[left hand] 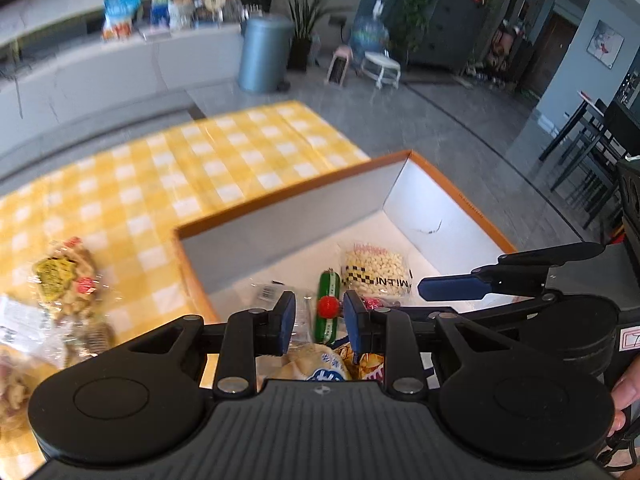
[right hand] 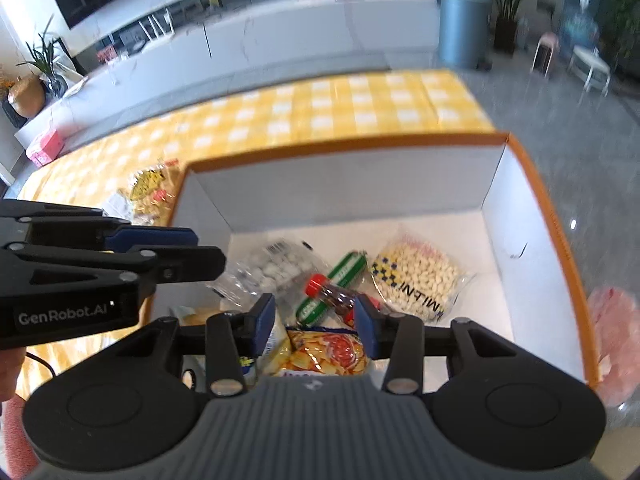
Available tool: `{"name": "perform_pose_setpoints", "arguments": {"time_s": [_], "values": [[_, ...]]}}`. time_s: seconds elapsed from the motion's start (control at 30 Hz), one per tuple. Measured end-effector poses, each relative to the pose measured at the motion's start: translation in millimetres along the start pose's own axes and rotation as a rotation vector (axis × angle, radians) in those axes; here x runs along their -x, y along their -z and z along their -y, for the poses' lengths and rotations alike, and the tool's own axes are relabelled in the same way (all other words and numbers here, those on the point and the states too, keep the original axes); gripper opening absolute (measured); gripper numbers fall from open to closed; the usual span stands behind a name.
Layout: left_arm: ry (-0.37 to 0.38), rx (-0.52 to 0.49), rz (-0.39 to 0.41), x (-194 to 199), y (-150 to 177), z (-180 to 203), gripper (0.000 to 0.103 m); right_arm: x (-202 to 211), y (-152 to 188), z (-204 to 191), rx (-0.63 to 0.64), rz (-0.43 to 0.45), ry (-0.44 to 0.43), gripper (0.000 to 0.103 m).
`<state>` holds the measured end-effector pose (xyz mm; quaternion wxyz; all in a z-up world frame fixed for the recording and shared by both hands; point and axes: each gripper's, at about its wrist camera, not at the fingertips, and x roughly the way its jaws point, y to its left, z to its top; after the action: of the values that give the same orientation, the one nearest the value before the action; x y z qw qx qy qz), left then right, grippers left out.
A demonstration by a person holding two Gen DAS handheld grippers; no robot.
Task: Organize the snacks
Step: 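Withdraw both tools from the box back toward the snack pile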
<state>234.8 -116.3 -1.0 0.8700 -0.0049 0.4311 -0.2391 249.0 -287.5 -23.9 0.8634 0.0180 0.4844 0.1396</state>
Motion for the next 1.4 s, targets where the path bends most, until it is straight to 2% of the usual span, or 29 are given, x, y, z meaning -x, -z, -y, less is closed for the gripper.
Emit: {"name": "perform_pose_setpoints", "arguments": {"time_s": [0.2,0.3,0.57,0.73,0.93,1.17,1.4], "values": [[-0.065,0.009,0.135,40.8,29.9,1.1,0.032,33.0,24.5,-30.4,0.042,0.152,0.040,0.043],[-0.104,0.031,0.183,55.0,47.5,-1.4,0.033,46.2,36.7,-44.3,0.039,0.222,0.030,0.044],[-0.152,0.154,0.270,87.8,89.5,-27.1,0.033,62.5,66.2,-82.4,0.016,0.320,-0.011,0.044],[-0.205,0.192,0.310,100.8,114.8,-41.1,0.033,61.1,84.5,-102.8,0.000,0.348,-0.051,0.044],[-0.232,0.234,0.326,110.5,139.2,-56.7,0.033,55.8,97.1,-128.6,0.030,0.380,-0.070,0.044],[-0.257,0.267,0.337,115.1,153.2,-70.7,0.033,39.7,99.4,-150.0,0.042,0.361,-0.080,0.050],[-0.269,0.315,0.327,112.3,160.8,-87.8,0.033,27.6,98.0,-165.0,0.079,0.379,-0.074,0.051]]}}
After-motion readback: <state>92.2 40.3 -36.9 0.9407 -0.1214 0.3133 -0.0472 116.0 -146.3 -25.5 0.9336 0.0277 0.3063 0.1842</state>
